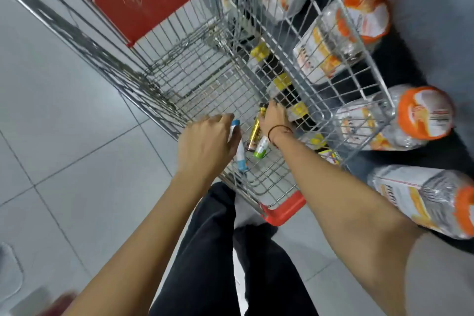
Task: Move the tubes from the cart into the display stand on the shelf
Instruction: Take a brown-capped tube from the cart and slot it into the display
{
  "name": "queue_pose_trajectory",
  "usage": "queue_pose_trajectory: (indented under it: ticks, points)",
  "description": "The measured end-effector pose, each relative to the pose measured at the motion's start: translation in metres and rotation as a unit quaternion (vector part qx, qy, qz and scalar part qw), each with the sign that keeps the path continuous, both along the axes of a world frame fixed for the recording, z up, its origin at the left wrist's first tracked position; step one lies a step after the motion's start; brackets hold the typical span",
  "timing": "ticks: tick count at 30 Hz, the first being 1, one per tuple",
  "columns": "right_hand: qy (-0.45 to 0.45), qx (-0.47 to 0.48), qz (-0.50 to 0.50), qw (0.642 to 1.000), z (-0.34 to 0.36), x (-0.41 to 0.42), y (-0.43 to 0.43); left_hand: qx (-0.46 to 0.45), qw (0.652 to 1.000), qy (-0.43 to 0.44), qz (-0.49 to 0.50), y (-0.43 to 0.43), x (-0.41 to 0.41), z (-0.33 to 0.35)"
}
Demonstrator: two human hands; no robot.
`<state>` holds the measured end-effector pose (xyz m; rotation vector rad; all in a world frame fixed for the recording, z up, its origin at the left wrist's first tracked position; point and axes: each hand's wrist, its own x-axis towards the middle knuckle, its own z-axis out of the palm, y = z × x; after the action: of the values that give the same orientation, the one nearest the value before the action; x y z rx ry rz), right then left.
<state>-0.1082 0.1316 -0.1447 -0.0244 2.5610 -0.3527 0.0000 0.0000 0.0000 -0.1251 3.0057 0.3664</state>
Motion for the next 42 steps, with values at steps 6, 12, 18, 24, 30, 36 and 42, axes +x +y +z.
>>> queue_pose_trajectory:
  ticks: [6, 12, 18, 24, 30, 36, 42]
  points:
    - [-0.030, 0.054, -0.035, 0.997, -0.036, -0.025, -0.019, 0.025, 0.999, 0.033, 0.019, -0.001, -0.001, -0.004]
    - [-0.029, 0.045, -0.070, 0.996, -0.051, -0.029, -0.025, 0.033, 0.998, 0.048, 0.031, -0.001, 0.000, -0.007]
    - [-0.060, -0.008, -0.092, 0.994, -0.028, -0.032, -0.016, 0.030, 0.998, 0.047, 0.043, 0.000, 0.000, -0.011]
    - [-0.055, -0.064, -0.087, 0.993, 0.015, -0.015, 0.001, 0.037, 0.998, 0.024, 0.044, -0.001, 0.000, -0.013]
    - [0.001, -0.135, -0.085, 0.987, 0.073, 0.009, 0.016, 0.031, 0.999, 0.011, 0.029, -0.003, 0.000, -0.012]
    - [0.070, -0.191, -0.087, 0.975, 0.143, 0.025, 0.045, 0.031, 0.999, -0.014, -0.001, -0.005, 0.001, -0.006]
    - [0.149, -0.223, -0.093, 0.959, 0.229, 0.040, 0.103, 0.092, 0.995, 0.009, -0.029, 0.021, -0.006, 0.015]
